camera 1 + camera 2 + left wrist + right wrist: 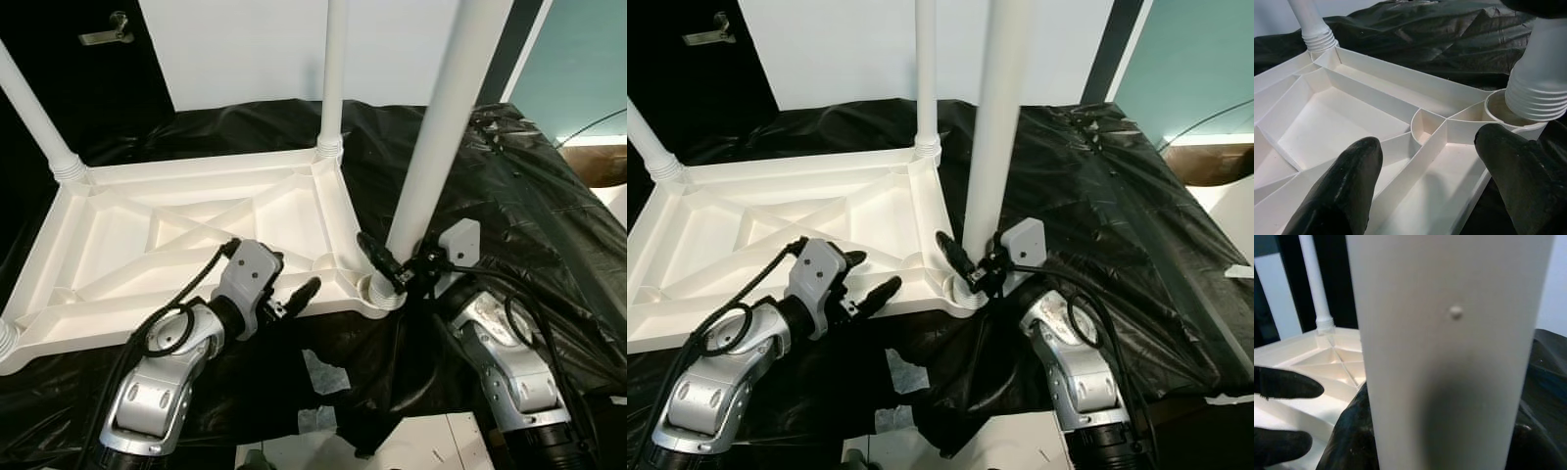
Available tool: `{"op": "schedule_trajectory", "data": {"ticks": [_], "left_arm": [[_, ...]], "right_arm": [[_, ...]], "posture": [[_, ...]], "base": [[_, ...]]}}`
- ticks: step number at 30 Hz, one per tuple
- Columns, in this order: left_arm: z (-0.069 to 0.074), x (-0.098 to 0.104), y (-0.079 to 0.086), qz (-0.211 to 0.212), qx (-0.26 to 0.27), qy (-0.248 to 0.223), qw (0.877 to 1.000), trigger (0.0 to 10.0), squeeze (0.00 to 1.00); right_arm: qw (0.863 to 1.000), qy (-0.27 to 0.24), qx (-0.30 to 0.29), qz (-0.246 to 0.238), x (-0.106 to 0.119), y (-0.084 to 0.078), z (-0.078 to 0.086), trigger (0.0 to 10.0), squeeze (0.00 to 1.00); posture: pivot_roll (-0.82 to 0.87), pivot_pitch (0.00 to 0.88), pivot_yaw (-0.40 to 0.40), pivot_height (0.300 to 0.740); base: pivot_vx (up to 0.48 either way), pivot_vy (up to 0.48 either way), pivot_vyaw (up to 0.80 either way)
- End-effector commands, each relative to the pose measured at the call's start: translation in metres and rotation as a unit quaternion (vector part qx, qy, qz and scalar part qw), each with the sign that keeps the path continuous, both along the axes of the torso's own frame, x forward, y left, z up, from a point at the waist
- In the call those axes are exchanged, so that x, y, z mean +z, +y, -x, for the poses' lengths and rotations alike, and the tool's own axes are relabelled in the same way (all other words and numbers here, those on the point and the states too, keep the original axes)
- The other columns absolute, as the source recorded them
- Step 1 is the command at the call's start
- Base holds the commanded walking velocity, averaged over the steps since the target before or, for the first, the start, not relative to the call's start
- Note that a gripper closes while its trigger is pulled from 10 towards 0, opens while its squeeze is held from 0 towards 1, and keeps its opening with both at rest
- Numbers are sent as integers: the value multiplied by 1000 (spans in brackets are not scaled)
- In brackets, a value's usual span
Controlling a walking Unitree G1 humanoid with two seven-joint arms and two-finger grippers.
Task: Building children table
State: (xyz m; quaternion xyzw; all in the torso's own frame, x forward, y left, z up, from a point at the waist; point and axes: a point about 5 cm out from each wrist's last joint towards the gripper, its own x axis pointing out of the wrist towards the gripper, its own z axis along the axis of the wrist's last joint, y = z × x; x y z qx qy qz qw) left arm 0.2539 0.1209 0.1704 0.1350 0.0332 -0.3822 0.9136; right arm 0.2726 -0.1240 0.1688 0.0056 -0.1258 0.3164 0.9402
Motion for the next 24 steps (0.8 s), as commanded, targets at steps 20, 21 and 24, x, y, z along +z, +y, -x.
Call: {"op": "schedule_trajectory", "data": {"ticks": [20,21,24], "left_arm": [[-2,5,3,1,17,-2,1000,10000,0],[-2,5,3,1,17,-2,1000,10000,0],[-2,5,3,1,18,-2,1000,10000,0]], "right_arm": [[996,79,31,11,-15,18,-19,10000,0],[996,72,39,27,-15,20,-17,10000,0],[996,65,48,43,-17,22,-14,10000,0]], "posture": [[119,86,-6,740],[119,84,-9,740],[118,84,-10,740]], "base": [[0,0,0],[0,0,0],[0,0,0]]}}
